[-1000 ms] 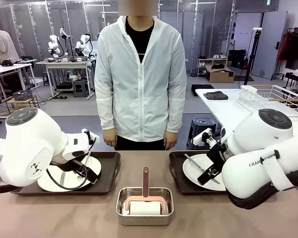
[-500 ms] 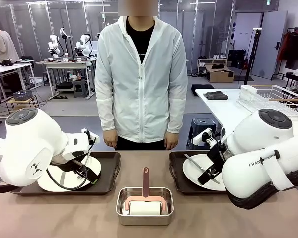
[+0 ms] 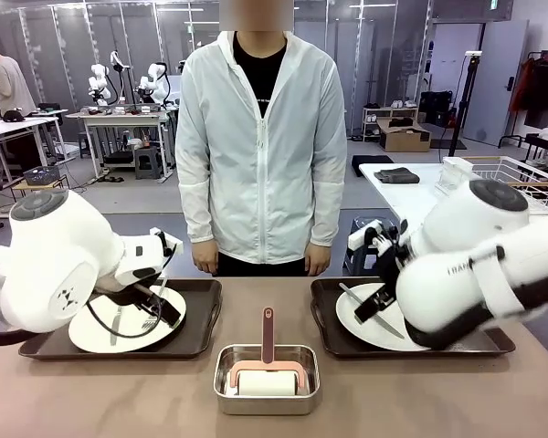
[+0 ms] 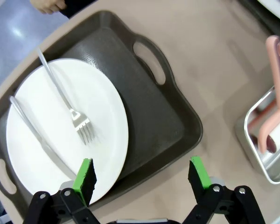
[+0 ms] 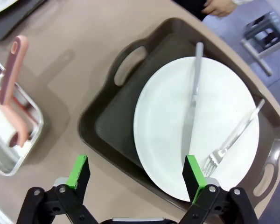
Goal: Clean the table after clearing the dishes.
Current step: When the left (or right) Handle tray is removed, use the left hand (or right hand) to clean the left (or right) side of the table with the Lint Roller.
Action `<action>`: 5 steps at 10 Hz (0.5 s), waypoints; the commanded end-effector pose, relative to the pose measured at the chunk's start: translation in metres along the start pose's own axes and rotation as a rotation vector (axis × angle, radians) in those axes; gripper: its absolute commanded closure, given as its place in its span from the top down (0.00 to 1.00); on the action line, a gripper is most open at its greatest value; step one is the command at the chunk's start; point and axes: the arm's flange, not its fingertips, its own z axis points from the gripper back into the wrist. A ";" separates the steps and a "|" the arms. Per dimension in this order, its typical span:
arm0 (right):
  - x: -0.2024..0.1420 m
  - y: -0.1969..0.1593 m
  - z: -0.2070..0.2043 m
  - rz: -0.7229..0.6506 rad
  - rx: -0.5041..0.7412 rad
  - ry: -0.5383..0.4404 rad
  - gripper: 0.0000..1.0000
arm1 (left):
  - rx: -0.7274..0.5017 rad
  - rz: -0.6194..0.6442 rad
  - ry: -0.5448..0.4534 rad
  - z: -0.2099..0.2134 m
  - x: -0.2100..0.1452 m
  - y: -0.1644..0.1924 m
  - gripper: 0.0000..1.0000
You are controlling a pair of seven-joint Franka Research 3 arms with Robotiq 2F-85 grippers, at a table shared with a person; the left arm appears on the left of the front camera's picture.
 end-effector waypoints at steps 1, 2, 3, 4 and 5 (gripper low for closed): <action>0.029 -0.033 0.011 -0.035 0.156 0.043 1.00 | -0.141 0.006 0.024 0.026 0.020 0.027 1.00; 0.043 -0.042 0.015 -0.067 0.217 0.045 1.00 | -0.251 0.015 0.028 0.036 0.029 0.040 1.00; 0.057 -0.055 0.018 -0.109 0.314 0.054 1.00 | -0.372 0.019 0.031 0.045 0.038 0.056 1.00; 0.066 -0.068 0.014 -0.174 0.402 0.070 1.00 | -0.501 0.016 0.037 0.049 0.045 0.070 1.00; 0.071 -0.081 0.011 -0.227 0.507 0.087 1.00 | -0.638 0.041 0.007 0.052 0.051 0.084 1.00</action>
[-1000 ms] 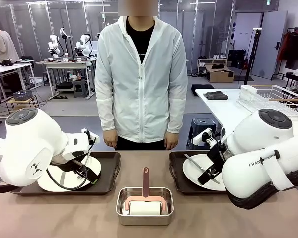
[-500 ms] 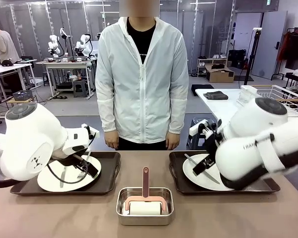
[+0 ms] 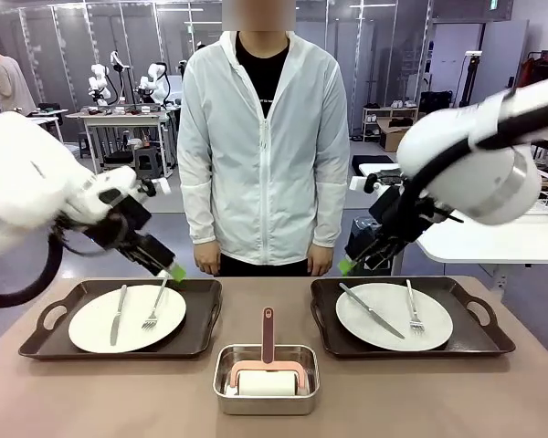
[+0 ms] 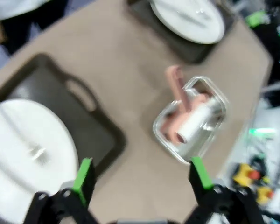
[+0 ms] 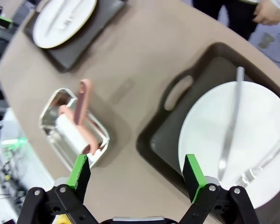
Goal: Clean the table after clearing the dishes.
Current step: When the left (or right) Handle tray is removed, use the left hand (or right hand) to clean the left (or right) side of the table with the Lint Roller.
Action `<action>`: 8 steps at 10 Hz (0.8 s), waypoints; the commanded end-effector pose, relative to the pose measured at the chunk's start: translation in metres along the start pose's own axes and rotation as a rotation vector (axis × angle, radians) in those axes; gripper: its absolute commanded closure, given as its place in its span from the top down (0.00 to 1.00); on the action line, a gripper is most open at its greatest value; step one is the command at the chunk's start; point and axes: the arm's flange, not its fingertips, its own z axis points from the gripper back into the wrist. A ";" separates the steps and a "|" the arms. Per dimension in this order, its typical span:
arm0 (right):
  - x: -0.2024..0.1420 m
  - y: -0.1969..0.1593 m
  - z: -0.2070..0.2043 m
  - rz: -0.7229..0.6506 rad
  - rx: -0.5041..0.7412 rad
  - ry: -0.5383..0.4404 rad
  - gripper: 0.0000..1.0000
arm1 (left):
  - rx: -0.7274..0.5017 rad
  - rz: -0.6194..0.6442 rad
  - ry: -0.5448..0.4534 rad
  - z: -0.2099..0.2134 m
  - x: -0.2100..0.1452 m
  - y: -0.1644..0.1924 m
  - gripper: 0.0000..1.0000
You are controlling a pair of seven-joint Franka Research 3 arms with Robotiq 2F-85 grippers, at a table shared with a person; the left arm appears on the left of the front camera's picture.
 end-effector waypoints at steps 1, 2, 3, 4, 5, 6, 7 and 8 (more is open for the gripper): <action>0.014 -0.040 -0.002 -0.143 0.189 0.019 1.00 | -0.233 0.097 0.015 0.012 0.007 0.051 1.00; 0.012 -0.050 0.003 -0.202 0.320 -0.004 1.00 | -0.348 0.155 -0.015 0.017 0.007 0.069 1.00; 0.007 -0.058 0.004 -0.239 0.440 -0.023 1.00 | -0.453 0.238 -0.051 0.016 0.006 0.084 1.00; 0.002 -0.065 0.003 -0.276 0.523 -0.053 1.00 | -0.509 0.290 -0.096 0.014 0.002 0.095 1.00; -0.003 -0.071 0.002 -0.311 0.601 -0.100 1.00 | -0.550 0.330 -0.140 0.008 -0.004 0.101 1.00; -0.007 -0.073 -0.002 -0.338 0.637 -0.120 1.00 | -0.574 0.382 -0.132 -0.002 -0.012 0.104 1.00; -0.008 -0.076 -0.003 -0.365 0.664 -0.127 1.00 | -0.570 0.438 -0.134 -0.005 -0.018 0.111 1.00; -0.006 -0.076 -0.006 -0.392 0.679 -0.113 1.00 | -0.532 0.525 -0.183 -0.005 -0.017 0.116 1.00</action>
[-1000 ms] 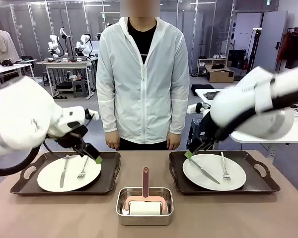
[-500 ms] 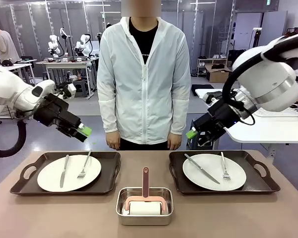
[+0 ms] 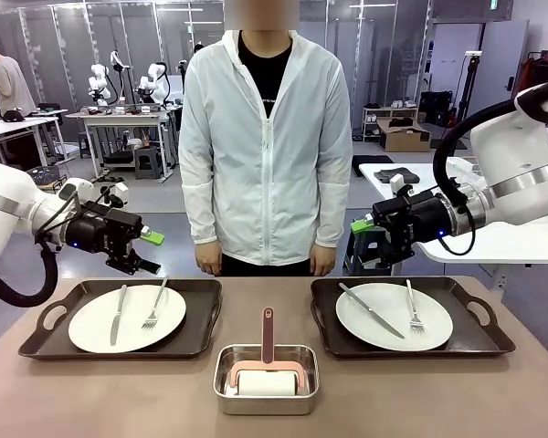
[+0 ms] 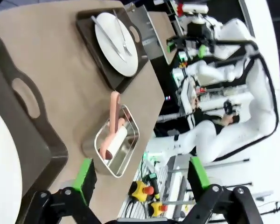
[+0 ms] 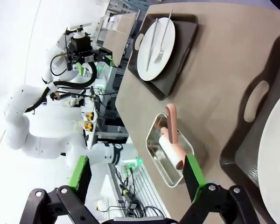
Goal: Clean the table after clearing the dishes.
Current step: When the left (or right) Handle tray is removed, use the left hand (or right hand) to clean the left (or right) side of the table with the Lint Roller.
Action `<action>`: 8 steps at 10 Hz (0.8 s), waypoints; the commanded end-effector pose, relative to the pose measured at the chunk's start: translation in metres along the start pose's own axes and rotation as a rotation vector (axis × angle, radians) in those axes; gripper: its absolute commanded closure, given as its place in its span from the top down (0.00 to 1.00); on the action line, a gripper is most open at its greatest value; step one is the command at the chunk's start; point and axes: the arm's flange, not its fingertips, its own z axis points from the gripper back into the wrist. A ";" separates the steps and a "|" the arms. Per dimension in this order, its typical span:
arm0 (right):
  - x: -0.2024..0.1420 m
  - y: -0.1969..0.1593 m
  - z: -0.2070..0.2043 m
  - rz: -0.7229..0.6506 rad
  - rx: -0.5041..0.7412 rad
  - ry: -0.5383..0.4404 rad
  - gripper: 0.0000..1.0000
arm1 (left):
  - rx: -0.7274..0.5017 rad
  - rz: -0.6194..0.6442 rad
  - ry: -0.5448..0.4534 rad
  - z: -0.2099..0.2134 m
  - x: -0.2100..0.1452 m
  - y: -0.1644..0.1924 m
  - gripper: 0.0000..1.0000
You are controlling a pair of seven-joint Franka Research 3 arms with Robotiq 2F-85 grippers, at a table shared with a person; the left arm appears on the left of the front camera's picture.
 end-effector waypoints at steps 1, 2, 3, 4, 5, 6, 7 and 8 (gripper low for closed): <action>-0.001 0.004 0.002 0.015 -0.020 0.012 1.00 | -0.006 -0.055 0.028 0.000 -0.002 -0.006 1.00; -0.001 0.004 0.002 0.015 -0.020 0.012 1.00 | -0.006 -0.055 0.028 0.000 -0.002 -0.006 1.00; -0.001 0.004 0.002 0.015 -0.020 0.012 1.00 | -0.006 -0.055 0.028 0.000 -0.002 -0.006 1.00; -0.001 0.004 0.002 0.015 -0.020 0.012 1.00 | -0.006 -0.055 0.028 0.000 -0.002 -0.006 1.00; -0.001 0.004 0.002 0.015 -0.020 0.012 1.00 | -0.006 -0.055 0.028 0.000 -0.002 -0.006 1.00; 0.000 -0.001 0.002 0.002 -0.007 0.004 1.00 | -0.002 -0.033 0.015 -0.005 0.000 -0.003 1.00; 0.006 -0.013 0.011 -0.017 0.052 -0.007 1.00 | -0.100 -0.019 0.043 0.003 0.008 0.006 1.00; 0.009 -0.024 0.024 -0.033 0.104 -0.018 1.00 | -0.162 -0.004 0.035 0.017 0.012 0.012 1.00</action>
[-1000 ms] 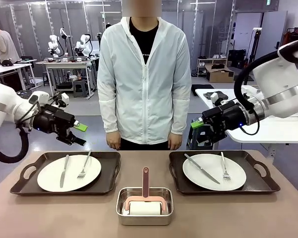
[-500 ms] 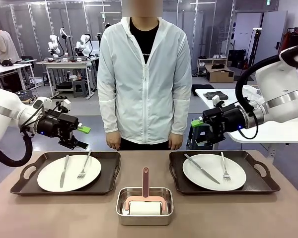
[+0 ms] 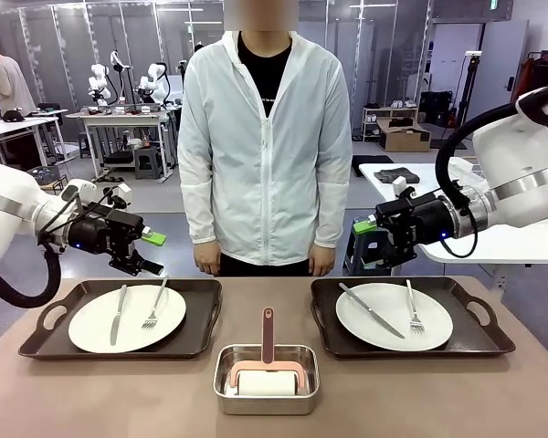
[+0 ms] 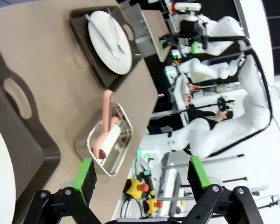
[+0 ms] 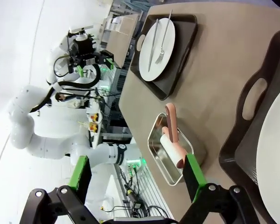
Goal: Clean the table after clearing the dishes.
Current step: When the left (or right) Handle tray is removed, use the left hand (or right hand) to clean the left (or right) side of the table with the Lint Roller.
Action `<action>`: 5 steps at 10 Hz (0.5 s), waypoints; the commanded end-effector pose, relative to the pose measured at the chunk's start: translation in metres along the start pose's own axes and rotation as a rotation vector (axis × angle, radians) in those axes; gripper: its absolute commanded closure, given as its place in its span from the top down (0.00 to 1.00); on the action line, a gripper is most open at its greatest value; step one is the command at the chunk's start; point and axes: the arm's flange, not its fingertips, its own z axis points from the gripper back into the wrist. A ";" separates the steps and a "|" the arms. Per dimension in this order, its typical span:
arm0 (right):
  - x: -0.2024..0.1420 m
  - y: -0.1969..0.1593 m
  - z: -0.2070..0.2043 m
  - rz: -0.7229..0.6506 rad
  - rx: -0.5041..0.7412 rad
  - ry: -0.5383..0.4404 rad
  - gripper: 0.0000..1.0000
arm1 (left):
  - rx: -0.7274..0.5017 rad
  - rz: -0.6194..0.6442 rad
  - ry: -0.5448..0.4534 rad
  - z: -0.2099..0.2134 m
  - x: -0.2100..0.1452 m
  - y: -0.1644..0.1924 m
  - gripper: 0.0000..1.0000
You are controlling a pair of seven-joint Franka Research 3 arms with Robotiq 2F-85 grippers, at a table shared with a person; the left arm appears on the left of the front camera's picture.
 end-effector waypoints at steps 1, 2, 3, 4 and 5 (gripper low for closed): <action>0.009 -0.022 0.028 -0.019 0.106 -0.044 1.00 | -0.133 0.026 -0.033 0.039 0.011 0.017 1.00; 0.006 -0.035 0.046 -0.018 0.113 -0.086 1.00 | -0.175 0.038 -0.050 0.056 0.008 0.029 1.00; 0.002 -0.053 0.069 -0.024 0.162 -0.150 1.00 | -0.194 0.062 -0.061 0.078 0.001 0.045 1.00; -0.006 -0.070 0.086 -0.029 0.180 -0.185 1.00 | -0.230 0.076 -0.094 0.107 -0.011 0.060 1.00; -0.012 -0.085 0.105 -0.025 0.171 -0.238 1.00 | -0.251 0.098 -0.127 0.127 -0.020 0.073 1.00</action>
